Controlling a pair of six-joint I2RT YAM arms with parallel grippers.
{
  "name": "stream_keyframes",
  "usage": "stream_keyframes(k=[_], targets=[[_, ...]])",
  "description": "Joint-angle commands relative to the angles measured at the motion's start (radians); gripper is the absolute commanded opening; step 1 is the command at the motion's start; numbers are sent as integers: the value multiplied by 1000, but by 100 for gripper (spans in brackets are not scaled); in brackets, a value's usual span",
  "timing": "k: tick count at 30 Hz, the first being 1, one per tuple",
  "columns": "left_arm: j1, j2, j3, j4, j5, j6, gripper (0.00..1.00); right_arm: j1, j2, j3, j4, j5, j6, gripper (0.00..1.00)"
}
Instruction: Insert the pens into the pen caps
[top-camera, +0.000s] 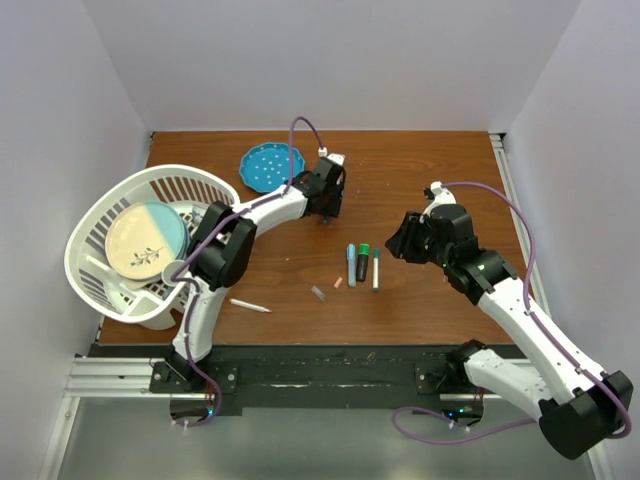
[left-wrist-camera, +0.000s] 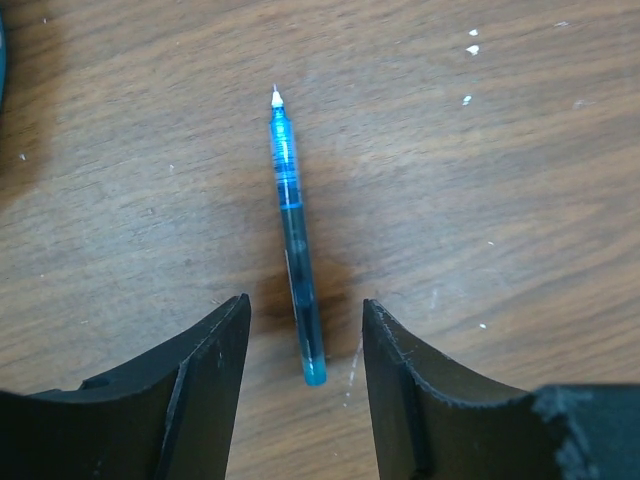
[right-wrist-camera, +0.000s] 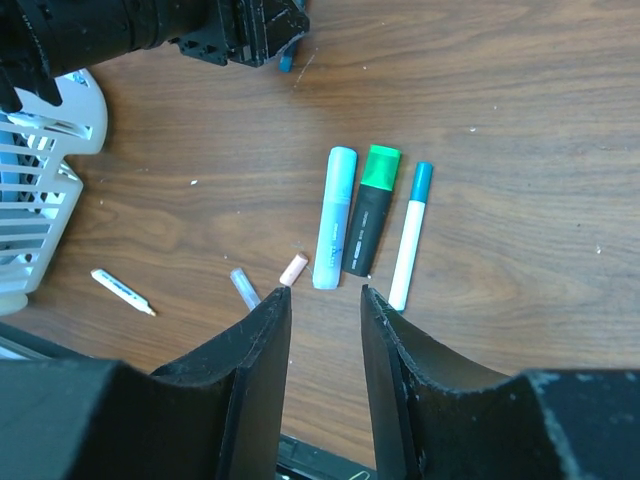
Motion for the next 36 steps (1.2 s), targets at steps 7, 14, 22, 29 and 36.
stream_keyframes(k=[7,14,22,29,36], targets=[[8,31,-29,46,11,-2,42,2,-22,10,5,-7,-10,36],[8,11,-120,49,19,-38,2,3,-19,0,18,-7,6,37],[10,-202,-384,182,159,-93,0,2,24,-48,174,-48,125,38],[8,-387,-593,274,277,-130,0,3,102,-120,368,-118,202,40],[5,-601,-791,478,500,-232,0,16,194,-187,636,-202,308,55]])
